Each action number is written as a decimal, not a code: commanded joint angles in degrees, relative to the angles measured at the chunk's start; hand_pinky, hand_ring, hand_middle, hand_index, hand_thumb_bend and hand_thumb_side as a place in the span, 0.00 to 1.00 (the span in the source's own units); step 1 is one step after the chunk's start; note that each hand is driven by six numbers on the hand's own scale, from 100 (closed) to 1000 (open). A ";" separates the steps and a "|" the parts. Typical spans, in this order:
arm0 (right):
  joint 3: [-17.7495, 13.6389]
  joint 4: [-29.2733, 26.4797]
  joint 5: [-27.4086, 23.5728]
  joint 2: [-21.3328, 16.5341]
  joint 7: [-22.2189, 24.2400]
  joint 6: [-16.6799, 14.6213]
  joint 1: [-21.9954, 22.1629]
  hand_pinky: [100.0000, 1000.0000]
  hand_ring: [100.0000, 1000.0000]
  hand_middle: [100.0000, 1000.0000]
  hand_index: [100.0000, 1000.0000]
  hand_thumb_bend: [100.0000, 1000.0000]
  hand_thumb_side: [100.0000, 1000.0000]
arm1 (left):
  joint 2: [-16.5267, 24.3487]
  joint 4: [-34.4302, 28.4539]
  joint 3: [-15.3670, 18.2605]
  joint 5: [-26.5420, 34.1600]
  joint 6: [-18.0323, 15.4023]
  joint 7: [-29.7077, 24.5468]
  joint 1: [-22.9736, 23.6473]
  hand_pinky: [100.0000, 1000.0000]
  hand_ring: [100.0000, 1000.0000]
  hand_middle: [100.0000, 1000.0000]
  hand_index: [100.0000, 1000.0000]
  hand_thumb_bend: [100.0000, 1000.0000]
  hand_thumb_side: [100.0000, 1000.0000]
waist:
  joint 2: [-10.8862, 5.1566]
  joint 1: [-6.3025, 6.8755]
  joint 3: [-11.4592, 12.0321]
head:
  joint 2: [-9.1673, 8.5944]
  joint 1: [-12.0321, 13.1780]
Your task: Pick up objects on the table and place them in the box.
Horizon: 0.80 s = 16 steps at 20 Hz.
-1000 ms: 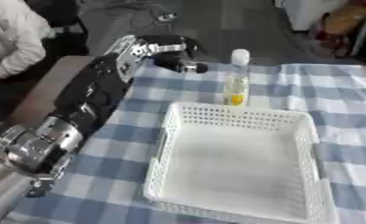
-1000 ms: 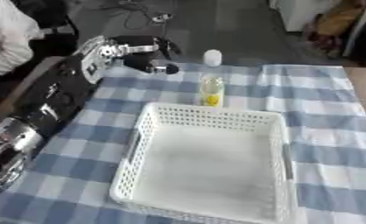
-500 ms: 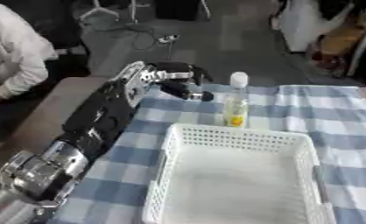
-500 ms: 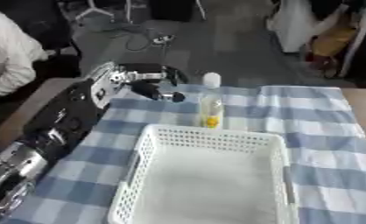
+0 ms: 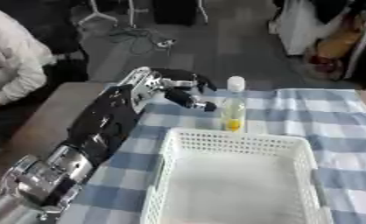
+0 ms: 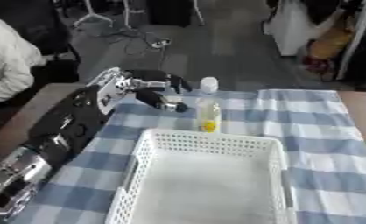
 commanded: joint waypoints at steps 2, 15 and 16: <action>0.18 -0.62 -0.31 0.14 0.43 0.60 -1.85 0.75 0.66 0.76 0.88 0.00 1.00 | 0.67 -0.14 0.62 -1.52 -0.33 0.67 -1.62 1.00 0.80 0.94 0.99 1.00 1.00 | -0.49 -0.02 -0.60 | -0.56 1.51; 1.50 -0.62 -1.19 2.27 2.48 3.77 -6.07 0.75 0.66 0.76 0.89 0.00 1.00 | 1.00 2.17 2.87 -6.14 0.67 6.47 -1.96 1.00 0.85 0.97 0.99 1.00 1.00 | 1.11 1.26 -2.84 | -1.25 7.95; 1.51 -0.62 -1.25 2.37 2.58 3.92 -6.26 0.76 0.66 0.76 0.89 0.00 1.00 | 1.02 2.26 2.98 -6.30 0.68 6.97 -2.00 1.00 0.85 0.97 0.99 1.00 1.00 | 1.19 1.32 -2.93 | -1.26 8.11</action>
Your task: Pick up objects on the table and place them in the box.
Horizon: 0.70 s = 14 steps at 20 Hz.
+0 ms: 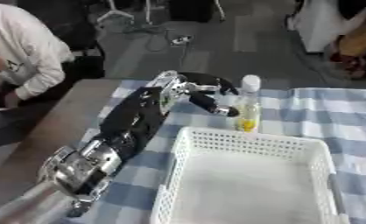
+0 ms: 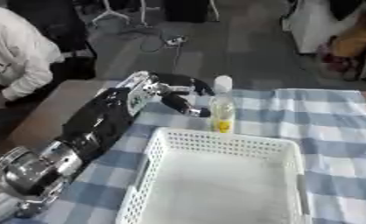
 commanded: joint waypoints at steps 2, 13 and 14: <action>-0.17 -0.62 -0.55 0.04 0.39 0.77 -1.65 0.76 0.66 0.76 0.89 0.00 1.00 | 1.13 -0.12 1.24 -0.31 0.10 2.47 -2.00 1.00 0.83 0.97 0.99 1.00 1.00 | -0.50 -0.09 -0.27 | -0.76 1.16; 0.02 -0.62 -1.17 0.28 0.92 1.26 -2.44 0.76 0.67 0.76 0.89 0.00 1.00 | 0.52 1.56 1.34 6.80 -0.23 6.39 -2.27 0.95 0.77 0.95 0.98 1.00 1.00 | -0.40 0.10 -0.68 | -1.25 1.34; 0.08 -0.62 -1.22 0.32 1.00 1.32 -2.58 0.76 0.67 0.76 0.89 0.00 1.00 | 0.51 1.57 1.26 6.65 -0.21 6.20 -2.32 0.95 0.77 0.95 0.98 1.00 1.00 | -0.36 0.17 -0.74 | -1.31 1.46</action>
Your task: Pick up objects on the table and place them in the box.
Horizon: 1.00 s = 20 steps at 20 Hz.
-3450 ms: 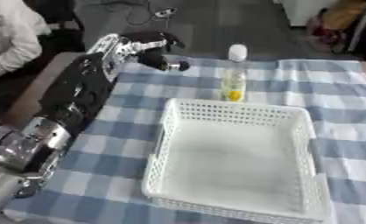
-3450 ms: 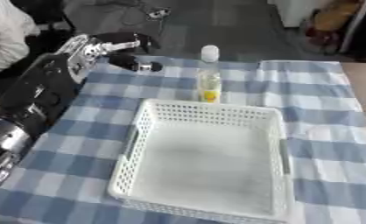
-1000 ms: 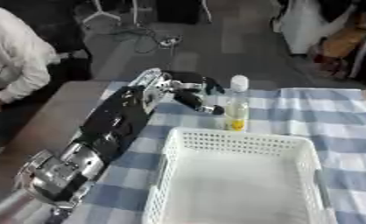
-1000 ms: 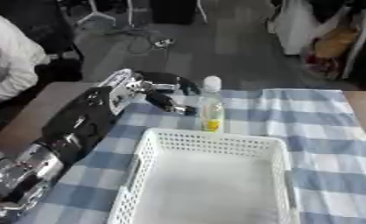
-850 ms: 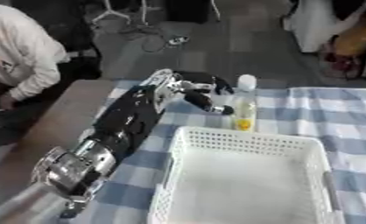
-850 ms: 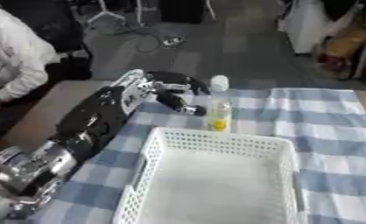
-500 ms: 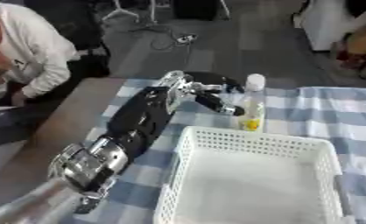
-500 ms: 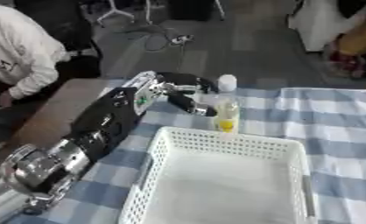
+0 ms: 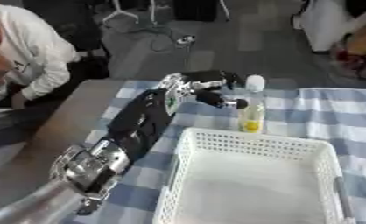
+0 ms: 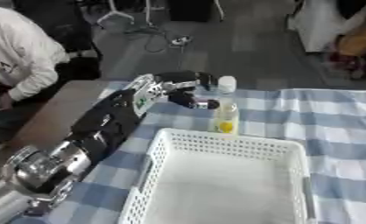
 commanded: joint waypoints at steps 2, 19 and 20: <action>0.06 -0.62 -0.41 -0.04 0.34 0.31 -1.65 0.76 0.67 0.76 0.89 0.00 1.00 | 0.68 -0.46 -0.13 0.08 0.20 -0.39 -1.99 0.96 0.77 0.95 0.98 1.00 1.00 | -0.61 0.04 -0.28 | -0.85 0.99; 0.37 -0.62 -1.00 1.26 0.50 2.61 -5.18 0.76 0.67 0.77 0.89 0.00 1.00 | 0.37 -0.26 0.19 -1.00 0.15 0.01 -2.44 0.96 0.77 0.94 0.97 1.00 1.00 | 0.92 1.96 -1.77 | -2.33 2.68; 0.39 -0.62 -1.04 1.37 0.48 2.75 -5.42 0.76 0.67 0.77 0.89 0.00 1.00 | 0.38 -0.28 0.27 -0.91 0.16 0.20 -2.47 0.96 0.77 0.94 0.97 1.00 1.00 | 1.02 2.07 -1.91 | -2.52 2.66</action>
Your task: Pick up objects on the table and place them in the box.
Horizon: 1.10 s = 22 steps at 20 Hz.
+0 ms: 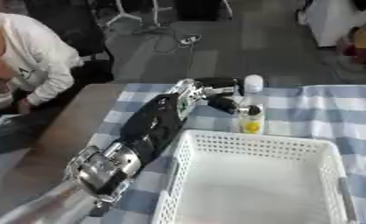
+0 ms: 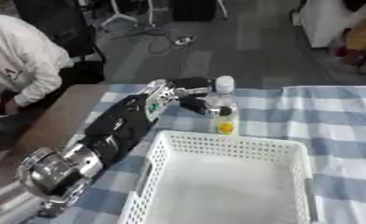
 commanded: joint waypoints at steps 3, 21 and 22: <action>-0.30 -0.62 -0.58 0.38 -0.06 0.76 -2.01 0.76 0.67 0.77 0.89 0.00 1.00 | 1.09 -0.88 0.83 0.67 0.03 1.50 -1.76 0.94 0.75 0.94 0.97 1.00 1.00 | -0.34 -0.01 -0.52 | -1.41 0.66; 0.26 -0.62 -1.98 1.53 1.20 2.23 -4.95 0.76 0.67 0.77 0.89 0.00 1.00 | -1.05 1.25 2.70 14.82 3.38 14.43 -1.23 0.12 0.13 0.50 0.62 0.81 0.56 | 1.01 1.05 -2.07 | -3.49 1.73; 0.29 -0.62 -1.96 1.52 1.27 2.24 -4.96 0.76 0.67 0.77 0.89 0.00 1.00 | -1.08 1.27 2.70 16.59 4.07 16.33 -1.18 0.00 0.00 0.34 0.44 0.42 0.70 | 1.02 1.04 -2.05 | -3.43 1.77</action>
